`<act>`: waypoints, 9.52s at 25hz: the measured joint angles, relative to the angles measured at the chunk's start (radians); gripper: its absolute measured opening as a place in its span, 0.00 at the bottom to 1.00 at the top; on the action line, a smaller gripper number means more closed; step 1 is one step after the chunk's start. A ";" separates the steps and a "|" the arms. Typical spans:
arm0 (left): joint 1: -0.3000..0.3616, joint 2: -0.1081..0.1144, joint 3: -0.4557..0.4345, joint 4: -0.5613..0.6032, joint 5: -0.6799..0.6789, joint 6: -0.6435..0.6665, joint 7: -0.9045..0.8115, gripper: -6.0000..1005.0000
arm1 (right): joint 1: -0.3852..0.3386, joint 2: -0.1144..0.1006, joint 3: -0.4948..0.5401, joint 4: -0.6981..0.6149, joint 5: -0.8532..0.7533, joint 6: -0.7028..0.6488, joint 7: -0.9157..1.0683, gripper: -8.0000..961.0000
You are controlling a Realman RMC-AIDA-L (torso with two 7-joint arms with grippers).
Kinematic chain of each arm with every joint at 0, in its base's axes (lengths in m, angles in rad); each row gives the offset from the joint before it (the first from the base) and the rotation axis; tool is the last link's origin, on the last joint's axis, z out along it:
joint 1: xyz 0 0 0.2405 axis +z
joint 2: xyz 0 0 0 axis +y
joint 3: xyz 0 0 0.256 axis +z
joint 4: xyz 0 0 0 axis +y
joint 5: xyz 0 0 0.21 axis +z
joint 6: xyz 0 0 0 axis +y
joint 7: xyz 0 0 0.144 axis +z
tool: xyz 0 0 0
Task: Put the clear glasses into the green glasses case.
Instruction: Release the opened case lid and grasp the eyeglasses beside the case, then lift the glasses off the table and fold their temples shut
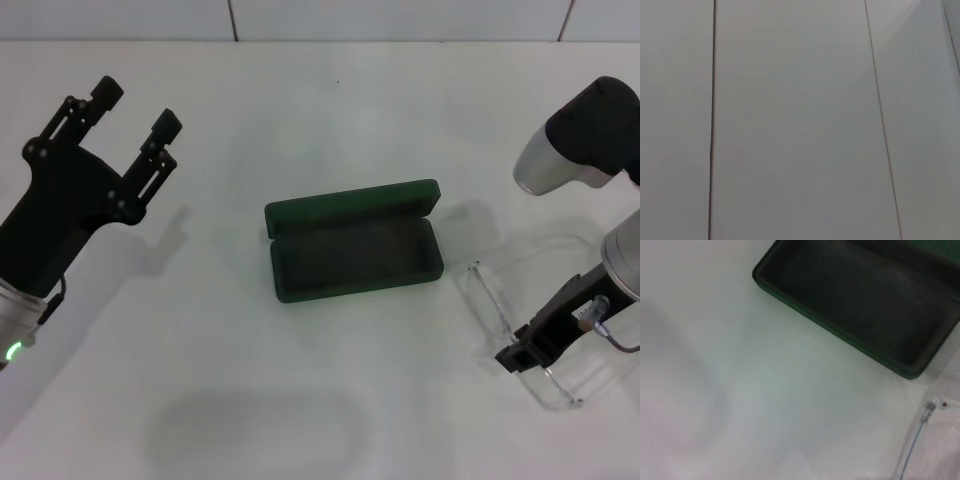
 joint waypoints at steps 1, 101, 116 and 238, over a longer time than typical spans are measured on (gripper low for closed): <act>0.000 0.000 0.000 0.000 0.000 0.001 0.000 0.67 | 0.000 0.000 0.000 -0.001 -0.002 0.000 -0.004 0.35; -0.014 -0.012 -0.004 -0.040 -0.054 0.019 -0.203 0.67 | -0.107 -0.006 0.721 0.234 0.549 -0.255 -0.918 0.14; -0.025 -0.010 0.000 -0.045 -0.048 0.011 -0.210 0.67 | -0.100 -0.009 0.766 0.349 0.594 -0.266 -1.022 0.15; -0.018 0.004 -0.003 -0.032 -0.069 -0.046 -0.228 0.67 | 0.268 0.002 -0.269 0.089 0.136 -0.105 -0.057 0.15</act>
